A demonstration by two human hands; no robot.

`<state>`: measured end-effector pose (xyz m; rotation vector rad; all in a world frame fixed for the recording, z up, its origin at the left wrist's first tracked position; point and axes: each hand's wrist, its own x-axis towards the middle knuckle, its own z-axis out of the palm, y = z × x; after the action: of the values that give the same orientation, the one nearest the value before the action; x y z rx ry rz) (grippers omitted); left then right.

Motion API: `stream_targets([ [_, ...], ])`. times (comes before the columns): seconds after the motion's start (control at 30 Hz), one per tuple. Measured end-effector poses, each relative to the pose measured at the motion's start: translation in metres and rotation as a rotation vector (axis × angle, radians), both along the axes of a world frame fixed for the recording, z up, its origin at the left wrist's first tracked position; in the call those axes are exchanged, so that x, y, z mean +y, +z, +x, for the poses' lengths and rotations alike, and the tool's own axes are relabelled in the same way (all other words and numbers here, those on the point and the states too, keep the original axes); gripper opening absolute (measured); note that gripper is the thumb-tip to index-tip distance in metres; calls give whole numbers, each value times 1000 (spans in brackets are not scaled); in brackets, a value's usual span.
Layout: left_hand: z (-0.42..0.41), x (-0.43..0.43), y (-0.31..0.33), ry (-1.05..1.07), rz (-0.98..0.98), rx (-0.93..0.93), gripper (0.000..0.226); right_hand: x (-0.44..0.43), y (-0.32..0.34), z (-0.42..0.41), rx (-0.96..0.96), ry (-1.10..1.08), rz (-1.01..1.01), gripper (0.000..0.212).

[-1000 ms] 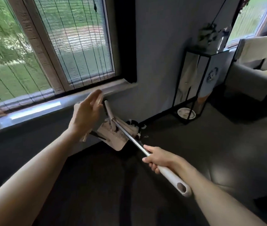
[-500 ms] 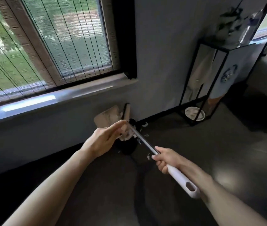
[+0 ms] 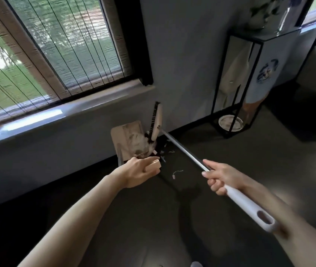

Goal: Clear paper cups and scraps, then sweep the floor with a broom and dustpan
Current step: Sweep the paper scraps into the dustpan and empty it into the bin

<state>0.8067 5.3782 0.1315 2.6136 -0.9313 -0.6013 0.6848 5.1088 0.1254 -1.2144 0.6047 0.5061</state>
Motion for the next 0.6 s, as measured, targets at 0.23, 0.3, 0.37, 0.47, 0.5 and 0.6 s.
stream_targets([
  [0.23, 0, -25, -24, -64, 203, 40, 60, -30, 2, -15, 1, -86, 54, 68],
  [0.3, -3, -32, -34, -107, 305, -53, 61, -33, -1, -19, -1, -111, 63, 68],
  [0.37, -7, -41, -48, -178, 403, -164, 64, -36, -3, -23, -3, -120, 67, 67],
  [0.47, -13, -54, -68, -255, 463, -266, 71, -41, -8, -29, -5, -134, 83, 67],
  [0.5, -13, -58, -73, -265, 479, -289, 73, -43, -9, -31, -3, -141, 92, 67],
  [0.6, -13, -64, -78, -275, 510, -330, 75, -46, -11, -34, 5, -146, 105, 66],
])
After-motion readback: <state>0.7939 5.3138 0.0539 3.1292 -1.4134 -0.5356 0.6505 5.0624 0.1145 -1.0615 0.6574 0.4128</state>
